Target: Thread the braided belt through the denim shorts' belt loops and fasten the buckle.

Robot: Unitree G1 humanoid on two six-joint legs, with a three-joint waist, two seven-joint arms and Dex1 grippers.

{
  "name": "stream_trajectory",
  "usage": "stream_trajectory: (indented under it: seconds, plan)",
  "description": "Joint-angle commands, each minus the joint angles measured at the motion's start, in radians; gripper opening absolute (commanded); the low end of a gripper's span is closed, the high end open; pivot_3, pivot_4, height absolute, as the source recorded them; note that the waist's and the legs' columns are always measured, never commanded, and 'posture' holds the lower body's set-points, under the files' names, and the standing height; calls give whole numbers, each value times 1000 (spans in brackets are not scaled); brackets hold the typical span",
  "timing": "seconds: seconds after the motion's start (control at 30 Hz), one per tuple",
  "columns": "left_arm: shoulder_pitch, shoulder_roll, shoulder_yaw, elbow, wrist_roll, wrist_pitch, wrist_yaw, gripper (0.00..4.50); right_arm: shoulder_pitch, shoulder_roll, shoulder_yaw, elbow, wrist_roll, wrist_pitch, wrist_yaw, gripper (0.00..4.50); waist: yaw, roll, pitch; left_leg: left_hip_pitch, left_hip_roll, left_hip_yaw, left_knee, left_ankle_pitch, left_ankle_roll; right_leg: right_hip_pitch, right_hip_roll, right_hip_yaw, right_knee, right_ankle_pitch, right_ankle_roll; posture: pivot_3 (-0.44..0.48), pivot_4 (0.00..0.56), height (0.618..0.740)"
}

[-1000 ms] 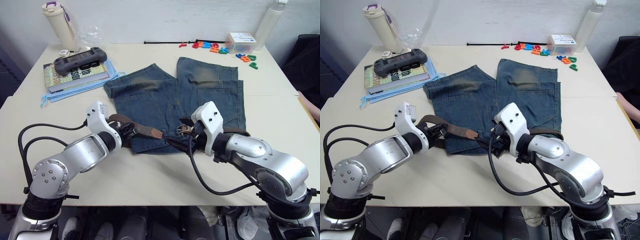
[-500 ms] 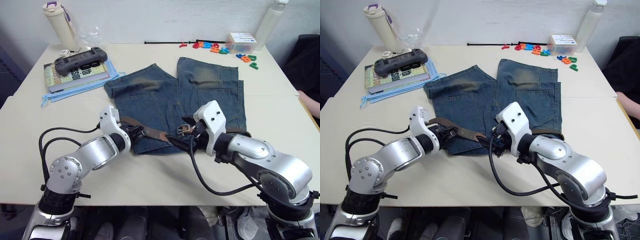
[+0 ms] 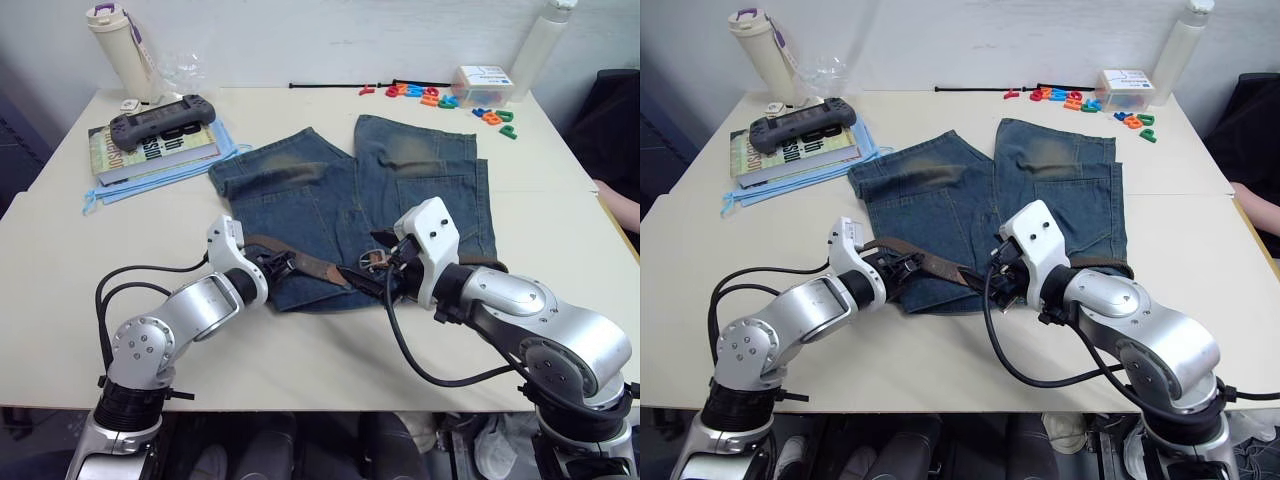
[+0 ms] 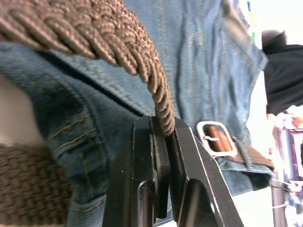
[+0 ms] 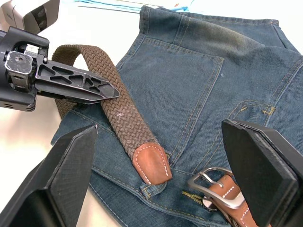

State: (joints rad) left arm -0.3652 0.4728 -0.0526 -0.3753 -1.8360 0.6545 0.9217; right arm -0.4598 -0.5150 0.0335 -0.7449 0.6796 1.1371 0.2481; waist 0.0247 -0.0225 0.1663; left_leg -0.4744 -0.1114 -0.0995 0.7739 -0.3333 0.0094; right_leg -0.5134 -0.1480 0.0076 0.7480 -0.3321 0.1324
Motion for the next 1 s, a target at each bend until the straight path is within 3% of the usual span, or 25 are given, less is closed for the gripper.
stream_trajectory:
  seconds: [0.03,0.23,0.5,0.63,0.77,0.9,1.0]
  plan:
    - [10,25,54,-24,-33,-2,-9,0,3,15,-13,-42,4,-7,-10,4458,-1,0,0,0,0,0,0,0,0,0,0,0,0,0,0,0,150,654]
    - [37,69,111,-83,-136,-3,75,0,7,35,2,-37,-2,-21,-13,4458,-3,0,0,0,1,0,0,0,0,0,0,0,1,0,0,0,150,654]
    - [35,-1,112,-118,-136,-2,187,0,7,50,15,-30,-9,-27,-11,4458,-2,0,0,0,0,0,2,0,0,0,0,0,1,0,0,0,150,654]
    - [48,48,117,-104,-136,26,170,0,12,45,12,-33,-12,-29,-8,4458,-2,0,0,0,1,0,2,0,0,0,1,0,3,0,0,0,150,654]
    - [76,157,177,-40,-118,87,-43,0,30,20,11,-30,-32,-46,10,4458,-3,0,0,0,1,0,3,0,0,-1,1,0,3,0,-1,0,150,654]
    - [117,180,221,-19,-75,131,-329,0,39,6,10,-18,-49,-68,22,4458,-1,0,0,0,0,0,3,0,0,-1,0,0,3,-1,-2,0,150,654]
    - [158,179,216,-21,-38,161,-468,0,41,1,9,-13,-59,-78,27,4458,-2,0,0,-1,0,0,3,0,0,-1,0,0,3,-1,-2,0,150,654]
